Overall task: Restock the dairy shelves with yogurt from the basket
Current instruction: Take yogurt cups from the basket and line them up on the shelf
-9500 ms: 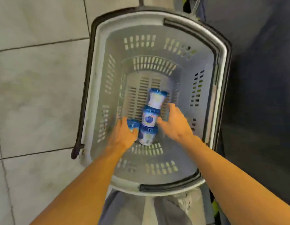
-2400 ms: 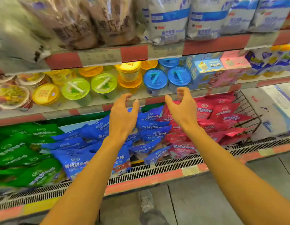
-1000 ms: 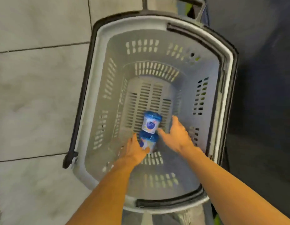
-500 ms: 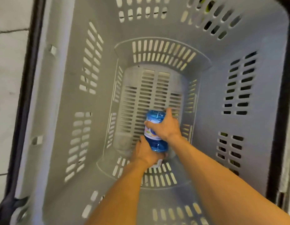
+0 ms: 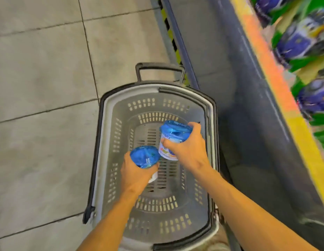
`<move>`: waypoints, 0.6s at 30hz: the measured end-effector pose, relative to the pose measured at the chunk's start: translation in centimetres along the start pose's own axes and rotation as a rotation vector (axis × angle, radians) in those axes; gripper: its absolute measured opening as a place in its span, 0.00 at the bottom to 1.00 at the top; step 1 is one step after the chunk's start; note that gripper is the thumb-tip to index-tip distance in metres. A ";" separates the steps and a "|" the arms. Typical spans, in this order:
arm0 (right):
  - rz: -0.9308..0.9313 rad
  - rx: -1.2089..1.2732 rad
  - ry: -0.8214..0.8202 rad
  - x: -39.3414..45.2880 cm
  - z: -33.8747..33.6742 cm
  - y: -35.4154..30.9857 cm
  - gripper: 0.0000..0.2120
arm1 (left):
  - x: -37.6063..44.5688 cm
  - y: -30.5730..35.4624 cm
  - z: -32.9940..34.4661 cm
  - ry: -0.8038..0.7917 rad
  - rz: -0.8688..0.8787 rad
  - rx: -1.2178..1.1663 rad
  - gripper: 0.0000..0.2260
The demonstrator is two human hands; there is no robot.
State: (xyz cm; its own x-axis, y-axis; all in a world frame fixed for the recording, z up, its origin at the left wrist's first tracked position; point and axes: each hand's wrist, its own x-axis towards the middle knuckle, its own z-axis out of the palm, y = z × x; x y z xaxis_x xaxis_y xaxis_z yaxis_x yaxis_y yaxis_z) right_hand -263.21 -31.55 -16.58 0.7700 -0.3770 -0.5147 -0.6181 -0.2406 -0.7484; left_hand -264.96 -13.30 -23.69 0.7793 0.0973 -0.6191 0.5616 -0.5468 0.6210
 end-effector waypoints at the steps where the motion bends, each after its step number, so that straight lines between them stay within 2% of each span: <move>1: -0.022 -0.003 0.012 -0.4 -0.5 -0.6 0.40 | -0.5 0.9 -0.5 0.043 0.006 -0.046 0.28; 3: -0.059 0.057 0.042 -4.9 -5.9 -7.7 0.37 | -5.5 8.5 -5.2 0.067 0.098 -0.120 0.26; 4: -0.071 0.056 0.056 -5.3 -6.4 -7.9 0.37 | -6.6 9.6 -5.5 0.094 0.099 -0.160 0.25; 5: -0.121 0.083 0.112 -8.0 -9.8 -11.5 0.37 | -10.0 14.3 -8.0 0.089 0.178 -0.181 0.25; 6: -0.110 0.112 0.119 -9.6 -11.7 -13.9 0.38 | -12.1 17.4 -9.4 0.081 0.178 -0.206 0.25; 7: -0.107 0.100 0.127 -10.3 -11.9 -14.0 0.38 | -13.2 17.7 -9.8 0.098 0.199 -0.201 0.26; 9: -0.141 0.142 0.180 -14.6 -17.3 -18.7 0.39 | -18.4 24.9 -12.2 0.066 0.302 -0.227 0.27; 10: -0.136 0.155 0.189 -15.2 -17.3 -18.4 0.38 | -18.9 24.6 -12.6 0.072 0.301 -0.213 0.28; 11: -0.167 0.169 0.238 -18.3 -21.2 -20.9 0.35 | -22.4 28.8 -13.3 0.037 0.412 -0.196 0.28; 13: -0.158 0.195 0.271 -21.0 -23.4 -22.7 0.32 | -25.1 31.7 -14.3 0.008 0.457 -0.191 0.28; 14: -0.184 0.223 0.338 -24.2 -27.5 -24.2 0.32 | -28.2 35.4 -14.1 -0.031 0.545 -0.170 0.28; 16: -0.189 0.211 0.365 -26.2 -29.9 -25.4 0.34 | -30.5 37.8 -14.7 -0.077 0.581 -0.179 0.31; 18: -0.198 0.241 0.479 -31.5 -36.1 -26.5 0.37 | -35.7 43.1 -13.7 -0.203 0.711 -0.165 0.35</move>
State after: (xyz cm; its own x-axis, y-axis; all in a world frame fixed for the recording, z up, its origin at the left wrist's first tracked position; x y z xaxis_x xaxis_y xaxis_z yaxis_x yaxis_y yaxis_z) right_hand -276.82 -45.55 34.54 0.6749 -0.7226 -0.1498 -0.3725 -0.1582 -0.9145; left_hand -264.75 -28.94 31.75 0.9116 -0.3963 -0.1090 -0.0106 -0.2878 0.9576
